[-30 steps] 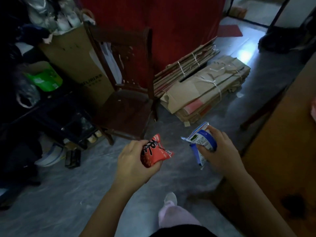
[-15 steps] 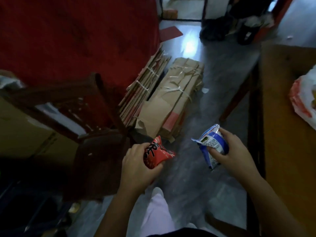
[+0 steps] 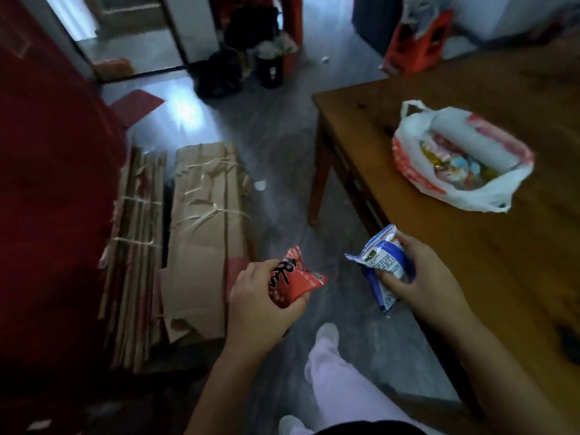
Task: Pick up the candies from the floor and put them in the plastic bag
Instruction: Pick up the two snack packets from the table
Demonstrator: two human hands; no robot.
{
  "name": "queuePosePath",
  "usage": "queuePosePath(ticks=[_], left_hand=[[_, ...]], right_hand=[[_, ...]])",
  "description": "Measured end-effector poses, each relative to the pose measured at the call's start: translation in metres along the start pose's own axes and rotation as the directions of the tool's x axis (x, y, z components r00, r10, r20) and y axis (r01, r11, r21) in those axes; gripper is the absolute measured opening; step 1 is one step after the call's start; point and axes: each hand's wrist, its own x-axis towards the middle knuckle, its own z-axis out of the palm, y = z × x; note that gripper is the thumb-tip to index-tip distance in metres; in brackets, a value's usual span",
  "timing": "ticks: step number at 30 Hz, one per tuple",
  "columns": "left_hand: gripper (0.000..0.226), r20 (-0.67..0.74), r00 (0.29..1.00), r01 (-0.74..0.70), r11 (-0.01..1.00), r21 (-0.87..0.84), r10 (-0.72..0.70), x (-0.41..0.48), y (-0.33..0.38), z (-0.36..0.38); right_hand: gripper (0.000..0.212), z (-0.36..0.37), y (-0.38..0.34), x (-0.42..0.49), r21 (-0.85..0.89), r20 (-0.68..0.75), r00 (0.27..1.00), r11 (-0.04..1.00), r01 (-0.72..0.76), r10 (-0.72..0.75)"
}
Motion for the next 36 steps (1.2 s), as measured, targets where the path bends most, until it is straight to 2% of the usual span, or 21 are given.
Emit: queuePosePath(ticks=[5, 10, 17, 23, 29, 34, 36], left_hand=[[0.053, 0.111, 0.985, -0.136, 0.991, 0.013, 0.134, 0.088, 0.013, 0.035], [0.055, 0.204, 0.94, -0.291, 0.955, 0.055, 0.275, 0.189, 0.046, 0.062], [0.059, 0.285, 0.885, -0.387, 0.922, 0.006, 0.369, 0.282, 0.085, 0.104], [0.059, 0.421, 0.784, -0.47, 0.879, -0.081, 0.457, 0.353, 0.103, 0.142], [0.063, 0.568, 0.617, -0.544, 0.817, -0.193, 0.545, 0.445, 0.122, 0.179], [0.065, 0.591, 0.523, -0.618, 0.751, -0.232, 0.613, 0.503, 0.138, 0.205], [0.064, 0.597, 0.49, -0.626, 0.733, -0.266, 0.635, 0.516, 0.144, 0.212]], right_hand=[[0.068, -0.006, 0.026, 0.064, 0.047, -0.118, 0.986, 0.993, -0.109, 0.114], [0.067, -0.038, 0.044, 0.136, 0.087, -0.253, 0.95, 0.982, -0.168, 0.185], [0.069, -0.075, 0.072, 0.191, 0.09, -0.354, 0.879, 0.948, -0.307, 0.318], [0.072, -0.08, 0.09, 0.234, 0.058, -0.376, 0.82, 0.894, -0.444, 0.431], [0.071, -0.082, 0.099, 0.298, 0.006, -0.355, 0.773, 0.828, -0.561, 0.526], [0.073, -0.072, 0.101, 0.338, -0.036, -0.259, 0.748, 0.767, -0.64, 0.611], [0.074, -0.07, 0.1, 0.347, -0.043, -0.267, 0.718, 0.737, -0.675, 0.642]])
